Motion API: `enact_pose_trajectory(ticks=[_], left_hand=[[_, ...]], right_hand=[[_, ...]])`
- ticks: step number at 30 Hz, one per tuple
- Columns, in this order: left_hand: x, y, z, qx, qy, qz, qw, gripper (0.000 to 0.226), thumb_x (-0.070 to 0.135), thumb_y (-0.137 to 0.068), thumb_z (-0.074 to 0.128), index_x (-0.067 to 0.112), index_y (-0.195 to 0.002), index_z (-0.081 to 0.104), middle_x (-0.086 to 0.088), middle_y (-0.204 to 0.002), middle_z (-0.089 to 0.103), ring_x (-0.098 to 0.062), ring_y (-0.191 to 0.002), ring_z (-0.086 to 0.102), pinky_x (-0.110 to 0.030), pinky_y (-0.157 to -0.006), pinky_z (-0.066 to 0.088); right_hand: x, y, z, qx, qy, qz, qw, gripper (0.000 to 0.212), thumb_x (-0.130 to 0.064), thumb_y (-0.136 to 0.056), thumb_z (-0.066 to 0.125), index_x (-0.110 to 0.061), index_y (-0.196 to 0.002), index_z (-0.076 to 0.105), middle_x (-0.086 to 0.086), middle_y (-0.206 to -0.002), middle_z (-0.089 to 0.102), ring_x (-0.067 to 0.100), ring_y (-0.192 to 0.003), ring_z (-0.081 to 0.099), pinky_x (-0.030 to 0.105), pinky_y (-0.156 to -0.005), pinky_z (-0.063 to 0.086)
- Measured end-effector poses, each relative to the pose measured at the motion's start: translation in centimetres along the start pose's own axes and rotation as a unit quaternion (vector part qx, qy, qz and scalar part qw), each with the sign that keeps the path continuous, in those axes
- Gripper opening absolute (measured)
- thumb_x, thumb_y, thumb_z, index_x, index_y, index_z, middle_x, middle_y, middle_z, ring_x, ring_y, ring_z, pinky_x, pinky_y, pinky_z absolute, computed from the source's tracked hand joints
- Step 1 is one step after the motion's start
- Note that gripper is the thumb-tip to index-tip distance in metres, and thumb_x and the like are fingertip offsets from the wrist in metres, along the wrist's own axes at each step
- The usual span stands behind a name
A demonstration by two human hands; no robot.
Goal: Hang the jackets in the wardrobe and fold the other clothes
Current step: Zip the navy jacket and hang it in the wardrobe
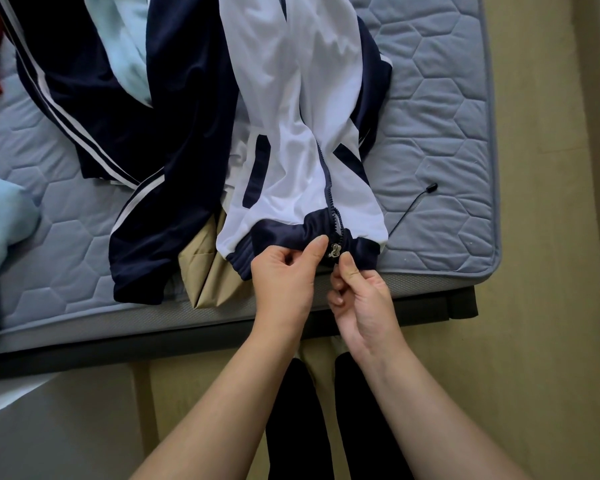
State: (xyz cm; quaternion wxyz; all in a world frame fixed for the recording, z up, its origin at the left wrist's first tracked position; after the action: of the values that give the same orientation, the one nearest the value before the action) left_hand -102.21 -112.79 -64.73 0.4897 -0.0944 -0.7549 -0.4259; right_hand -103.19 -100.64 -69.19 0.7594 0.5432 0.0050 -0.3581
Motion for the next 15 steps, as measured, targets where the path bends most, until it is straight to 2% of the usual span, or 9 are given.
enact_pose_trajectory(ticks=[6,11,15], left_hand=[[-0.31,0.07,0.19,0.0,-0.013,0.004,1.0,0.036,0.015,-0.079,0.074,0.005,-0.059,0.046,0.011,-0.046,0.028,-0.003,-0.047,0.024,-0.017,-0.044,0.024],[-0.74,-0.06,-0.1,0.016,-0.003,-0.001,1.0,0.04,0.016,-0.079,0.075,-0.008,-0.06,0.048,0.006,-0.049,0.031,-0.004,-0.048,0.026,-0.017,-0.045,0.025],[-0.89,-0.05,0.01,0.001,-0.025,0.003,1.0,0.039,0.015,-0.079,0.074,0.006,-0.057,0.043,0.014,-0.044,0.028,-0.003,-0.044,0.023,-0.016,-0.042,0.024]], right_hand=[[-0.34,-0.02,-0.06,0.004,0.004,-0.004,1.0,0.018,-0.017,-0.071,0.065,-0.015,-0.067,0.048,-0.004,-0.057,0.048,0.002,-0.048,0.04,0.013,-0.039,0.027],[-0.33,-0.1,0.01,0.005,0.008,-0.011,1.0,0.019,-0.017,-0.07,0.066,-0.016,-0.064,0.048,-0.004,-0.056,0.048,0.002,-0.047,0.04,0.013,-0.038,0.027],[-0.15,-0.05,-0.1,0.014,0.001,-0.012,1.0,0.019,-0.015,-0.073,0.066,-0.016,-0.064,0.049,-0.005,-0.055,0.048,0.002,-0.047,0.041,0.013,-0.038,0.028]])
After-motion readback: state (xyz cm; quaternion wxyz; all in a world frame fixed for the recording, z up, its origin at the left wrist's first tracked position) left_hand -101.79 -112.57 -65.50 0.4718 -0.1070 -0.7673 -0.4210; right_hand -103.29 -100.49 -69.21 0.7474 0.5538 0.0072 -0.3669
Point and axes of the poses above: each hand's wrist, its own y-axis away from the middle knuckle, its own z-axis out of the palm, x = y × z, the point moved 8 cm from there along -y, towards the middle knuckle
